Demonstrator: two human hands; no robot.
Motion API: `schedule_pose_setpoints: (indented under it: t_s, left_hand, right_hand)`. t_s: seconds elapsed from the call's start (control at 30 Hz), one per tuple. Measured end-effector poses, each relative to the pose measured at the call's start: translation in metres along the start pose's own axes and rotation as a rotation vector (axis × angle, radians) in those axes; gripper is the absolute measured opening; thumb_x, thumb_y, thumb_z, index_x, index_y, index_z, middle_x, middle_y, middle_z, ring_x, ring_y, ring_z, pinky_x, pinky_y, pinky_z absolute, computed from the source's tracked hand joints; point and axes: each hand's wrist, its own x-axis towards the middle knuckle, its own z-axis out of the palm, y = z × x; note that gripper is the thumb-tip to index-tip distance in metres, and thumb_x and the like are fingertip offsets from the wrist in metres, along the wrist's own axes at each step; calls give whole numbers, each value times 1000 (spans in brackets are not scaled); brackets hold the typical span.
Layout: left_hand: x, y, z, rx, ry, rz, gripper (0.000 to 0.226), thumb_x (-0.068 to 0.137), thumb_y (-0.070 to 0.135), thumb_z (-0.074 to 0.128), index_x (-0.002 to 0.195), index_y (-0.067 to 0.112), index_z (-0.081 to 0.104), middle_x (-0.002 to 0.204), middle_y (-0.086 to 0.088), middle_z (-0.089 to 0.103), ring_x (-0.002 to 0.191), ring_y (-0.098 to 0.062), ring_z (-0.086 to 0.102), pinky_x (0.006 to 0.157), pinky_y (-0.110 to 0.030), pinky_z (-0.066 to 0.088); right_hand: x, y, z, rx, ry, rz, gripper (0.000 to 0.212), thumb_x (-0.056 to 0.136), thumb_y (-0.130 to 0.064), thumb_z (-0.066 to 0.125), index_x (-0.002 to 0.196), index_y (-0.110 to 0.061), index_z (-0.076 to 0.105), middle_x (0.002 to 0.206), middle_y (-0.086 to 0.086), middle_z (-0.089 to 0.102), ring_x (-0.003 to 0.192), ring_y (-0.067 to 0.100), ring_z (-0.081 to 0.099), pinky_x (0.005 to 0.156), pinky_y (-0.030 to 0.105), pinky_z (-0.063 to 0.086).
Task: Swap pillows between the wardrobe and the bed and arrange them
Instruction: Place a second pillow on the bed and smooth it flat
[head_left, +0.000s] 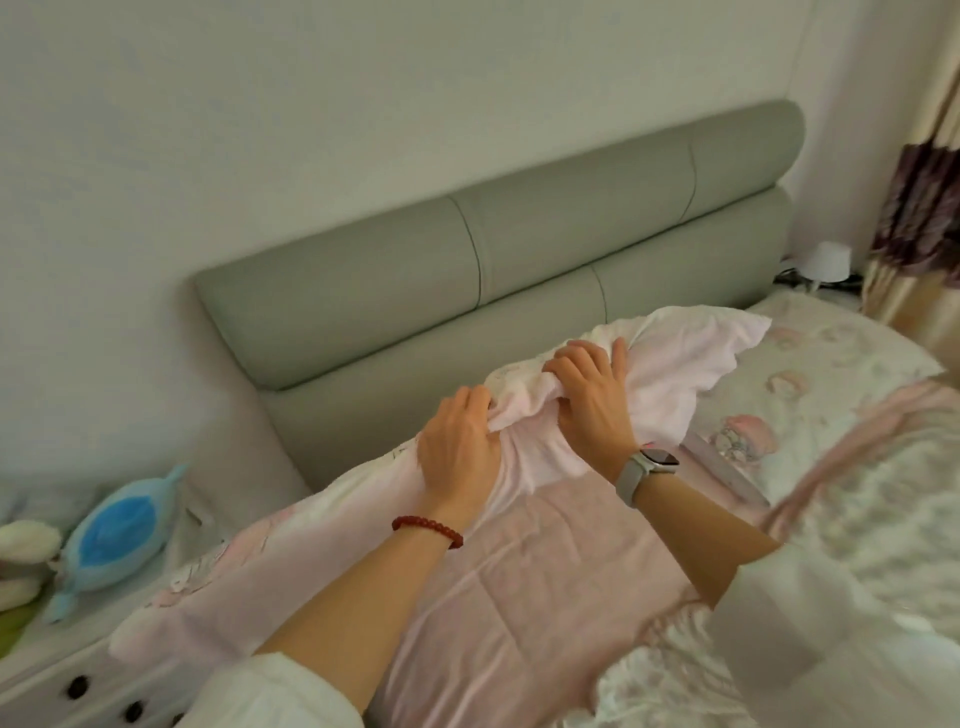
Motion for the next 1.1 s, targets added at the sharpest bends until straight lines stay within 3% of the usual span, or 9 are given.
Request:
schedule_pose_setpoints:
  t_s: [0.1,0.17,0.27,0.4,0.5,0.7,0.87,1.0,1.1]
  left_hand:
    - [3,7,33,-74,-84,42,19,69,-4,57,71,11,44,68,-6,52,57,-23,42,47,-29,24]
    - [-2,3,65,-90,-305,52,8,85,14,53,79,14,49,80,-3,57,62,-21,46,50,-29,29]
    - [-10,-19,112,-121,-634,-7,16,93,27,46,105,19,53,104,0,58,77,-20,56,63,-31,42]
    - [-12,-76,166,-150,-837,-87,29,90,23,51,118,17,48,118,-8,52,105,-27,53,87,-44,45]
    - [-6,-130,205,-89,-920,-136,33,90,22,51,122,14,46,127,-12,49,115,-29,47,94,-49,41]
    - [21,-229,281,78,-982,-139,44,89,29,52,128,12,45,135,-16,43,122,-35,39,94,-53,38]
    - [46,-277,340,-8,-1005,-181,66,76,45,65,126,9,42,130,-19,47,115,-38,46,90,-50,43]
    - [53,-291,368,-138,-1182,-355,114,46,74,67,139,24,24,136,-6,46,121,-30,46,99,-49,39]
    - [53,-281,377,-109,-1155,-384,107,42,73,67,130,21,34,122,-8,57,107,-31,54,94,-47,43]
  right_hand:
    - [-16,30,9,-37,5,92,33,68,17,53,91,-4,61,100,16,65,118,37,49,104,70,16]
    - [-42,52,25,-104,-110,274,38,73,15,46,102,-7,59,115,12,60,129,32,37,108,67,10]
    - [-86,77,55,-161,-329,660,49,81,6,39,125,-15,45,139,4,43,138,26,20,111,62,10]
    - [-138,86,101,-93,-472,1006,50,85,-3,40,133,-17,35,142,9,38,132,32,27,109,56,21]
    - [-163,82,137,30,-485,1197,45,89,-8,41,133,-12,36,140,18,39,127,37,35,106,49,31]
    - [-180,77,218,250,-306,1617,51,92,-22,46,137,-9,26,139,22,36,123,35,41,102,41,35]
    - [-177,91,273,371,-52,1786,75,85,-39,56,141,-15,12,142,22,25,127,39,32,105,49,33]
    - [-179,105,291,466,154,1891,87,76,-40,65,139,-21,9,136,16,40,120,36,44,99,52,42]
    - [-173,108,298,395,257,1917,76,74,-30,65,134,-17,21,112,6,55,91,24,58,79,38,51]
